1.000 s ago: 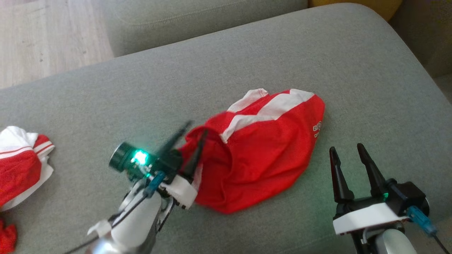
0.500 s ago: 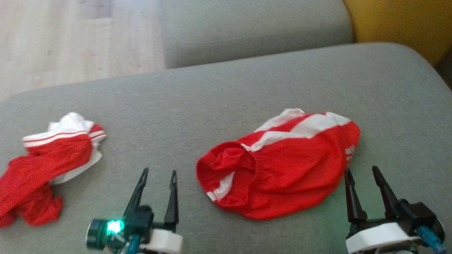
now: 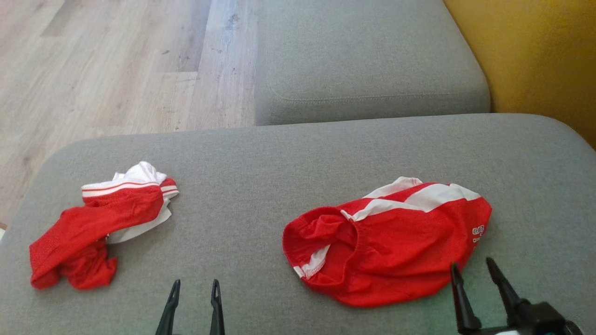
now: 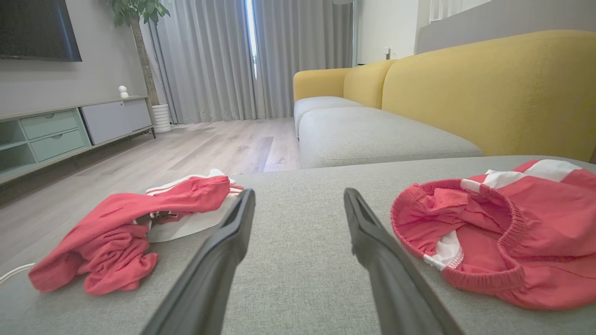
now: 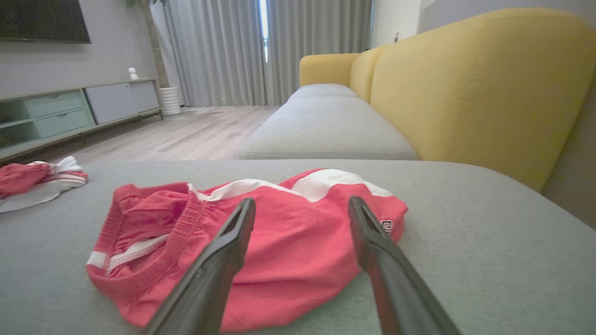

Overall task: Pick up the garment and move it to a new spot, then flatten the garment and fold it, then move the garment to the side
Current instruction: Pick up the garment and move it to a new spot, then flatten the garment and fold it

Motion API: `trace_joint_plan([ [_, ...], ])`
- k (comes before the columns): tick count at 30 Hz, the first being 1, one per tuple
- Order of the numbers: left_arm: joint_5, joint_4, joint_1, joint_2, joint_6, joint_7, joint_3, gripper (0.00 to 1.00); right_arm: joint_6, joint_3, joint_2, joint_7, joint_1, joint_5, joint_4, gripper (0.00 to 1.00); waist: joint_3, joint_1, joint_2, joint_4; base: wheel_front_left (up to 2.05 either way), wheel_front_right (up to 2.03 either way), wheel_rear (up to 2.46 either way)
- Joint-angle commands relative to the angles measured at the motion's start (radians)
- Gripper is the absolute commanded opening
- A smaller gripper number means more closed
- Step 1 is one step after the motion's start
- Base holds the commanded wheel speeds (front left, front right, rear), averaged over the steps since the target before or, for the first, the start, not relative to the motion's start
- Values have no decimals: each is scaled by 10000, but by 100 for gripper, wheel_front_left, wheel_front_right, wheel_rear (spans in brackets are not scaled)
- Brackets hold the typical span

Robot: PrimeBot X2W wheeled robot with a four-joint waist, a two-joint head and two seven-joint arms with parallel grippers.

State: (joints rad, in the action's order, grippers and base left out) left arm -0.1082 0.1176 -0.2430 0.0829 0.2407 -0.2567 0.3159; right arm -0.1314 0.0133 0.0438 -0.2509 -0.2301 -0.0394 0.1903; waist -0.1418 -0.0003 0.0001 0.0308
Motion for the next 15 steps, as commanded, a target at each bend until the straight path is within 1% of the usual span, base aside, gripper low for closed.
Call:
trace_joint_plan([
  [1,173,-394,432,-116,-16,-51,-404,100,7,282,64,-109,345,-74,-344,100,-17,3,-1,-5,0,0,0],
  [9,505,-480,328,-150,-59,-51,-564,100,7,678,64,-109,261,219,-401,100,-28,3,-1,27,0,0,0],
  [15,516,-473,305,-192,-142,-51,-638,100,7,823,64,-109,244,160,-442,100,-11,3,-1,86,0,0,0],
])
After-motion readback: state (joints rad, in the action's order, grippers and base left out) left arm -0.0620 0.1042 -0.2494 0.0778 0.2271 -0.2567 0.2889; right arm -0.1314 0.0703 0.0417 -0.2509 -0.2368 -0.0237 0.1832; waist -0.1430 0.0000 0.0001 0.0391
